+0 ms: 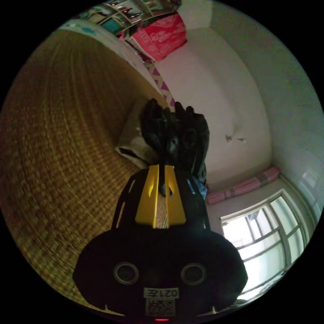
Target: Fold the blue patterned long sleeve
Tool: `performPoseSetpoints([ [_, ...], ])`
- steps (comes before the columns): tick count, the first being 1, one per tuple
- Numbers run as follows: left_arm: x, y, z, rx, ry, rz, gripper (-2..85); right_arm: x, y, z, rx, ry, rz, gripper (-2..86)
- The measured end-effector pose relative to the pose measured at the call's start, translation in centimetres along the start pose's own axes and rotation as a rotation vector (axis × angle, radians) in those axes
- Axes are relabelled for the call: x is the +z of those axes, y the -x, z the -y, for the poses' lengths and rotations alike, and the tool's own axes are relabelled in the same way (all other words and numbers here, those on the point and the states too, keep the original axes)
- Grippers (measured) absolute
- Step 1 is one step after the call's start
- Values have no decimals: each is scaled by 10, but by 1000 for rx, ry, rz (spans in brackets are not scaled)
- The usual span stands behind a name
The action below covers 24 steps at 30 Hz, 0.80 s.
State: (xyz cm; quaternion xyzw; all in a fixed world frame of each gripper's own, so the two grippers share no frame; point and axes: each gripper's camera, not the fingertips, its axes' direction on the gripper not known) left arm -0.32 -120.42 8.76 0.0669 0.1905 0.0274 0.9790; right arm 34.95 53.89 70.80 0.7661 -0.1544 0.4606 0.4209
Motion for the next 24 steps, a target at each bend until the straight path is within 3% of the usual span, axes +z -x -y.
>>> performPoseSetpoints([
  [5, -1, 11, 19, -19, 66, -94, 104, 1, 8, 1, -39, 2, -37, 21],
  [13, 28, -39, 20, 53, 225, -165, 150, 2, 10, 3, -47, 4, -66, 10],
  [15, 42, -48, 15, 56, 268, -158, 129, 2, 6, 4, -37, 4, -50, 10],
  [18, 65, -53, 6, 13, 328, -122, 28, 1, -2, 6, -15, 3, -15, 10],
  [24, 47, -98, -5, 88, 170, -144, -8, 1, -10, 8, 3, 2, 14, 9],
])
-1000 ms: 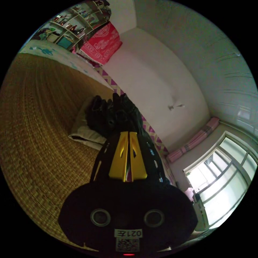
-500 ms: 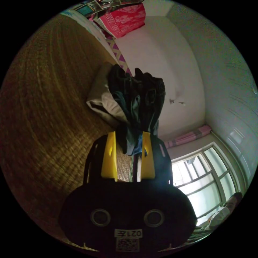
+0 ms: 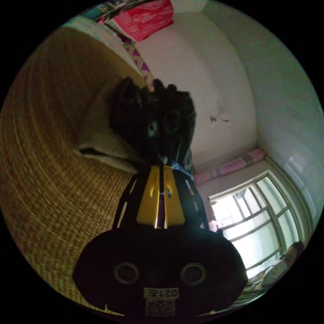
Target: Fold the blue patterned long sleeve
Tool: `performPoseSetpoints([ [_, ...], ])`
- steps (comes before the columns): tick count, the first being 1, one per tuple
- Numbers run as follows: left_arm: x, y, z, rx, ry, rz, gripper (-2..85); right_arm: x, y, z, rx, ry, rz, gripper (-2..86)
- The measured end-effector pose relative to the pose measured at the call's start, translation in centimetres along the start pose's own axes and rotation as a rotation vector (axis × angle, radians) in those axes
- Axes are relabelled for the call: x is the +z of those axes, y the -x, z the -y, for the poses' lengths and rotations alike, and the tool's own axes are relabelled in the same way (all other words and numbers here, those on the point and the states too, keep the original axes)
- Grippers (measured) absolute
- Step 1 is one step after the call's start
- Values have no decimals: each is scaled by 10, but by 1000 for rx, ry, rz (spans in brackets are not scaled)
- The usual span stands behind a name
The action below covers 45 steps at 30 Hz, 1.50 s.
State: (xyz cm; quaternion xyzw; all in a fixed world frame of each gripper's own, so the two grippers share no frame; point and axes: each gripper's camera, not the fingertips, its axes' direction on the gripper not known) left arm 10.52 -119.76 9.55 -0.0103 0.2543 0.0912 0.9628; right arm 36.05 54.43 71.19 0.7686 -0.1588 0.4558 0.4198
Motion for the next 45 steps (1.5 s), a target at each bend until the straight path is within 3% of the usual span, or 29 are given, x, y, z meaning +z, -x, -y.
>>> performPoseSetpoints([
  [5, -14, -94, -8, 249, -65, 44, -9, 1, -2, 3, -7, 0, 0, 2],
  [11, 23, -199, -49, 514, 17, 171, -10, 3, -9, 7, 20, 1, 7, -5],
  [16, 80, -230, -89, 477, 33, 308, -10, 5, -10, 10, 15, -1, -2, -6],
  [21, 154, -282, -150, 503, 13, 212, -10, 8, -12, 13, 17, 1, 1, -6],
  [27, 309, -390, -257, 699, 128, 191, -10, 15, -15, 18, 21, 2, 9, -5],
  [32, 487, -453, -384, 845, 281, 209, -10, 22, -21, 23, 35, 2, 36, -5],
  [39, 716, -453, -551, 901, 505, 239, -10, 33, -20, 29, 33, -1, 33, -5],
  [45, 890, -398, -698, 891, 698, 288, -9, 46, -18, 35, 30, -1, 29, -5],
])
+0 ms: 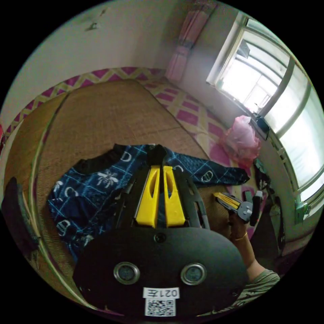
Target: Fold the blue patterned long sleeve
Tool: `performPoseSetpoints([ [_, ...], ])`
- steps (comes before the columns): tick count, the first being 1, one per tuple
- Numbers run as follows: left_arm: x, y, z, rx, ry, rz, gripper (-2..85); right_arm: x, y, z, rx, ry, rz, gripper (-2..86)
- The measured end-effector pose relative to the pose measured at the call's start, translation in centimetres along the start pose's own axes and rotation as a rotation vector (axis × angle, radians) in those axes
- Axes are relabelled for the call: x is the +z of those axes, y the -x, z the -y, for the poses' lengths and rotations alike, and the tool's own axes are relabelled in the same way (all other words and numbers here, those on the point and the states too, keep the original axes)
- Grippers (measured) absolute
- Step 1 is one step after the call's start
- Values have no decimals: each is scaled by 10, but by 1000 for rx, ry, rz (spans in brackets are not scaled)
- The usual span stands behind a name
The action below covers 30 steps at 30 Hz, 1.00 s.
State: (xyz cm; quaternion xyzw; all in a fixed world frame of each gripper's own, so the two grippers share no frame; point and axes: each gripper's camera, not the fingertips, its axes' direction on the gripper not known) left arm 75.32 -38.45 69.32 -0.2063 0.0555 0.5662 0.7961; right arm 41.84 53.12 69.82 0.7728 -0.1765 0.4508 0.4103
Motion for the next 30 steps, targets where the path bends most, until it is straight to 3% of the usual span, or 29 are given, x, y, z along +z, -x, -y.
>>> performPoseSetpoints([
  [6, 149, -31, -21, 17, 81, -38, 2, 16, -1, 6, 10, 0, 21, -5],
  [9, 201, -21, -35, 33, 138, -278, 27, 25, 3, 10, 4, -1, 8, -5],
  [11, 214, 0, -49, 33, 63, -508, 45, 33, 5, 12, 3, -2, 7, -5],
  [13, 209, 14, -64, 67, -4, -588, 52, 39, 6, 14, 6, -2, 14, -5],
  [15, 203, 26, -84, 102, 0, -543, 54, 45, 8, 16, 6, -2, 14, -5],
  [18, 175, 63, -132, 66, -65, -263, 36, 56, 12, 19, 1, -3, 3, -5],
  [20, 141, 108, -176, 6, -201, -42, 34, 65, 16, 21, 0, -3, 0, -5],
  [23, 116, 174, -223, -93, -254, 144, 51, 77, 19, 24, 0, -4, -1, -5],
  [30, 135, 256, -276, -64, -146, 281, 65, 104, 32, 30, -8, -4, -20, -5],
])
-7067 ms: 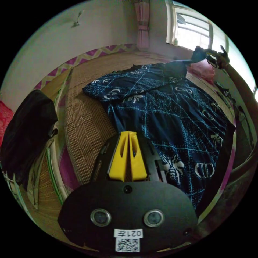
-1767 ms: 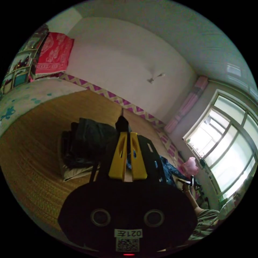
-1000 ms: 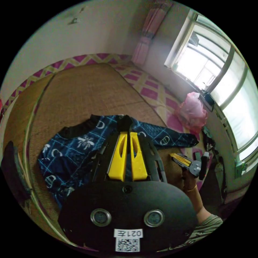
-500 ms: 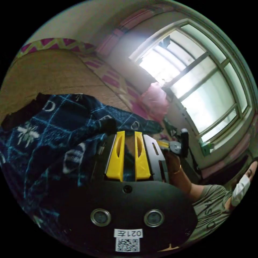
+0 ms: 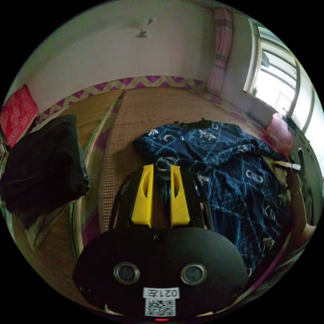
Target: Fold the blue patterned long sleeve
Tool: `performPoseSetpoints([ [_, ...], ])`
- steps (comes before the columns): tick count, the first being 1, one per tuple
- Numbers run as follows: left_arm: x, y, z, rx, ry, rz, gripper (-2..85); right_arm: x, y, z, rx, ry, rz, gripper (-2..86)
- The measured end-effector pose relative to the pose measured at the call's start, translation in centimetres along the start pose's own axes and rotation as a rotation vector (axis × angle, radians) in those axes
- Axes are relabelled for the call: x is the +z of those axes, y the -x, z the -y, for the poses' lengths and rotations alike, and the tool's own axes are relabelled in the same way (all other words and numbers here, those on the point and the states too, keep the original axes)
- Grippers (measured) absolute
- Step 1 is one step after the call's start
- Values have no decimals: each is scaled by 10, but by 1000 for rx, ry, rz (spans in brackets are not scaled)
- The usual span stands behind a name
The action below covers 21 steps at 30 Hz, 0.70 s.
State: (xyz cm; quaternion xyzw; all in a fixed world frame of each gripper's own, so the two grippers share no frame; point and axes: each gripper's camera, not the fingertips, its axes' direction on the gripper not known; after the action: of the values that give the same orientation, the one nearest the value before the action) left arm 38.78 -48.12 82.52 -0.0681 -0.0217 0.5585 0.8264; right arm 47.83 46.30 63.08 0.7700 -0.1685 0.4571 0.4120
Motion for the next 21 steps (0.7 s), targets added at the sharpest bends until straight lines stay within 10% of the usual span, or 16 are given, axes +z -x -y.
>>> performPoseSetpoints([
  [16, 28, 31, -97, 248, 58, 67, -10, 44, 35, -5, -13, -129, -11, 4],
  [21, 27, 41, -111, 288, 63, 129, -9, 4, 153, 15, -437, -367, 251, 51],
])
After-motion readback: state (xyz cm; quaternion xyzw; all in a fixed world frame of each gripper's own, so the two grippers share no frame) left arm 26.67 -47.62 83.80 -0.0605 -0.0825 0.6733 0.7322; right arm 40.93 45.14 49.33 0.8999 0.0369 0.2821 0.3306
